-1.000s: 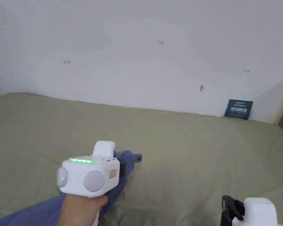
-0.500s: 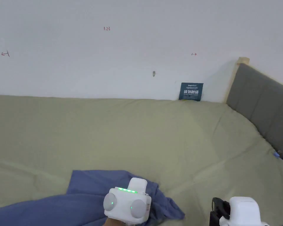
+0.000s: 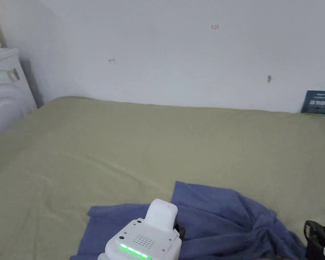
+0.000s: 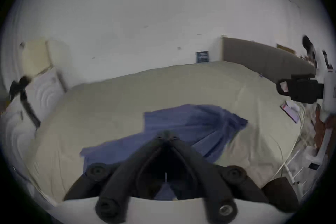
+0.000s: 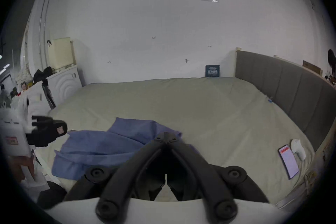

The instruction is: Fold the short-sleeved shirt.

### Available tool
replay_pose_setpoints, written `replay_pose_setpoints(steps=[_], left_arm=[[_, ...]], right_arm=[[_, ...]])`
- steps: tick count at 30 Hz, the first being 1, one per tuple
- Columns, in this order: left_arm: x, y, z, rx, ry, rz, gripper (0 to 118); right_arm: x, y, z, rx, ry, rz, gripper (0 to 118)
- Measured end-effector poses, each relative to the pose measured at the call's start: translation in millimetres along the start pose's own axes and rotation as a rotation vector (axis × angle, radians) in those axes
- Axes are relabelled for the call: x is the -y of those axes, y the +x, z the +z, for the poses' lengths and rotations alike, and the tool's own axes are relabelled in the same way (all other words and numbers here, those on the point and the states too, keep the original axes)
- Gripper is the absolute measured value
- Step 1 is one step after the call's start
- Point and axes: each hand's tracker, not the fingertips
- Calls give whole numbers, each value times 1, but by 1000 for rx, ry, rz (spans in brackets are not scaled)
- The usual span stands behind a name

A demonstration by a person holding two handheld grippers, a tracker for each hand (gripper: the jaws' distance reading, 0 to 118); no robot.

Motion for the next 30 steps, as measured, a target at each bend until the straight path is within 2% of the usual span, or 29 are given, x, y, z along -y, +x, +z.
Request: replay_pose_setpoints(steps=[2, 6, 10, 11, 12, 13, 14, 18, 19, 20, 21, 22, 24, 26, 28, 29, 30], left_arm=[[16, -44, -6, -59, -134, 37, 0], [47, -163, -39, -248, -270, 105, 0], [57, -252, -76, -327, -320, 245, 1], [56, -265, -84, -331, -340, 269, 19], [55, -275, -94, -325, -365, 286, 54], [55, -278, -101, -299, -384, 302, 99], [53, -290, -116, -264, -398, 325, 112], [54, -287, -153, -227, -497, 322, 110], [56, -283, -158, -234, -523, 290, 101], [59, -280, -162, -257, -546, 244, 79], [61, -275, -164, -287, -571, 196, 39], [60, -271, -173, -278, -567, 196, 16], [55, -266, -169, -298, -542, 199, 5], [43, -252, -155, -285, -527, 199, 3], [26, -245, -133, -272, -444, 268, 3], [17, -242, -124, -265, -407, 277, 3], [9, -241, -115, -250, -385, 278, 3]], right_arm=[[3, -12, -5, -16, -11, 1, 1], [10, -24, -21, -25, -61, 17, 1], [16, -20, -35, 11, -114, 24, 1], [16, -18, -38, 18, -123, 26, 1], [16, -16, -40, 30, -132, 30, 1], [16, -14, -42, 45, -138, 37, 1], [15, -11, -45, 56, -145, 41, 1], [12, 4, -53, 89, -174, 25, 1], [11, 9, -56, 102, -186, 21, 1], [12, 17, -58, 114, -195, 20, 1], [13, 25, -62, 133, -208, 20, 1], [13, 34, -66, 157, -224, 23, 1], [15, 56, -78, 196, -263, 27, 1], [20, 77, -96, 226, -309, 50, 1], [27, 92, -119, 213, -386, 98, 2], [31, 98, -131, 176, -421, 112, 9], [38, 100, -144, 120, -460, 119, 35]])
